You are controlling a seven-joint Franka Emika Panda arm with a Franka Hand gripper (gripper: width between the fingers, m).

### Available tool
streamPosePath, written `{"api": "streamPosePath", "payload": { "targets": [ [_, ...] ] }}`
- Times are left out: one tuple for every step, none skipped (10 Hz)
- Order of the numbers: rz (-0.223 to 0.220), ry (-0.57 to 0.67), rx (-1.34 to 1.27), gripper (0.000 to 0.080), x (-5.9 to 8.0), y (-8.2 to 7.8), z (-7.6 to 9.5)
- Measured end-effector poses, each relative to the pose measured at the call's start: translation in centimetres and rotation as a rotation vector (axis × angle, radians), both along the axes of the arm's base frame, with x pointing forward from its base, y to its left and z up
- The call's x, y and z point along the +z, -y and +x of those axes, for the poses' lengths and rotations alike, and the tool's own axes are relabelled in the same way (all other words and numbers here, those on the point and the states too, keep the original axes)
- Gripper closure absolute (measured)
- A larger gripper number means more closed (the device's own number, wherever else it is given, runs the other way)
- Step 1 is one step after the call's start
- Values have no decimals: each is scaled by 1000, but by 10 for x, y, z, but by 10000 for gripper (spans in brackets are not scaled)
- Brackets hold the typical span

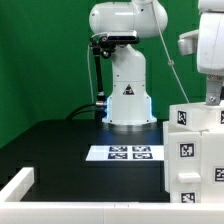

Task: Assemble cabinet

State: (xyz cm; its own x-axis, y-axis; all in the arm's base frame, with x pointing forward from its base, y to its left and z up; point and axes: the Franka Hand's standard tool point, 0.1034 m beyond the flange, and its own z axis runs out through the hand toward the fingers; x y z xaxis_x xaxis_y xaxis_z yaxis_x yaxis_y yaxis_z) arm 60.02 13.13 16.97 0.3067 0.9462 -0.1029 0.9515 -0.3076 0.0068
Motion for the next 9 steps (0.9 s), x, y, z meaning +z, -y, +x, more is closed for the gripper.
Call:
{"api": "streamPosePath", "payload": {
  "targets": [
    [1, -7, 59, 151, 0, 1, 0],
    [-10, -11, 135, 151, 0, 2, 0],
    [-46, -19, 302, 151, 0, 2, 1],
    [-52, -32, 386, 151, -1, 2, 0],
    [-60, -41, 442, 151, -2, 3, 0],
    [-74, -52, 535, 151, -2, 5, 1],
    [-85, -62, 611, 151, -2, 6, 1],
    [-90, -74, 677, 151, -3, 8, 1],
    [-98, -90, 744, 151, -5, 11, 1]
  ]
}}
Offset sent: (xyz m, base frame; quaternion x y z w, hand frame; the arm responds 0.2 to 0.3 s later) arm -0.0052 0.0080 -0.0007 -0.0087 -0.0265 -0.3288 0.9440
